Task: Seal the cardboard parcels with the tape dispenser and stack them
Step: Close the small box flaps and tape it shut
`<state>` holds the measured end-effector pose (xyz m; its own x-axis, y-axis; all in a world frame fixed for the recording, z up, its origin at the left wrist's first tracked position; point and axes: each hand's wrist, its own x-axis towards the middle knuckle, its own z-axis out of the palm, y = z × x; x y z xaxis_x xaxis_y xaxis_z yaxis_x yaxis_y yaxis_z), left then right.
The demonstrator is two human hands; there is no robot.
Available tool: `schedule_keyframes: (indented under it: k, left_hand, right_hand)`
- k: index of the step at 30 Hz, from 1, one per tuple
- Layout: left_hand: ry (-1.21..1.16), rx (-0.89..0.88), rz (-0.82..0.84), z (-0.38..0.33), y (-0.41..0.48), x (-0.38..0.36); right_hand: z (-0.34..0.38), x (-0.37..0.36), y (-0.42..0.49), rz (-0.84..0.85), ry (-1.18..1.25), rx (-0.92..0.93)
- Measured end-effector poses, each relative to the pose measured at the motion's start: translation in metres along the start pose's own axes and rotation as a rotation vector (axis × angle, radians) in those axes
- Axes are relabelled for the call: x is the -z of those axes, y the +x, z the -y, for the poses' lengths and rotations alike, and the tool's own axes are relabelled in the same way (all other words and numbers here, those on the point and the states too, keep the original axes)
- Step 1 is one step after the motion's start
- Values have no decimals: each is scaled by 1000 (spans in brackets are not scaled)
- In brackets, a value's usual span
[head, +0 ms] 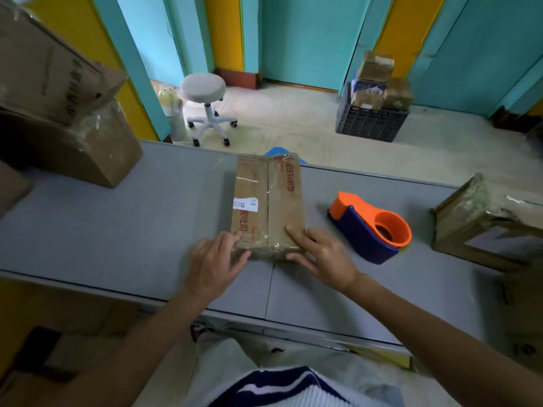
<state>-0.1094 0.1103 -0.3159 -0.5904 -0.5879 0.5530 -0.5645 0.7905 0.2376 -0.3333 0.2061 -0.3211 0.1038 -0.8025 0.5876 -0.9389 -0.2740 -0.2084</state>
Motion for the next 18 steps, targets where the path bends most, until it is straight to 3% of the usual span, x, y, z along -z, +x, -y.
schedule_keyframes:
  k: [4, 8, 11, 13, 15, 18]
  left_hand:
    - [156, 106, 27, -10, 23, 8]
    - [184, 81, 8, -9, 28, 5]
    - [28, 93, 64, -4, 17, 8]
    - [-187, 143, 170, 3, 9, 18]
    - [-362, 169, 290, 12, 3, 29]
    - [-369, 121, 300, 22, 4, 31]
  right_hand:
    - [7, 6, 11, 13, -59, -68]
    - [18, -1, 15, -29, -123, -185]
    - [10, 13, 12, 98, 137, -213]
    - [0, 31, 14, 321, 390, -284]
    - [-8, 41, 17, 496, 494, -310]
    - [-12, 39, 19, 435, 391, -224]
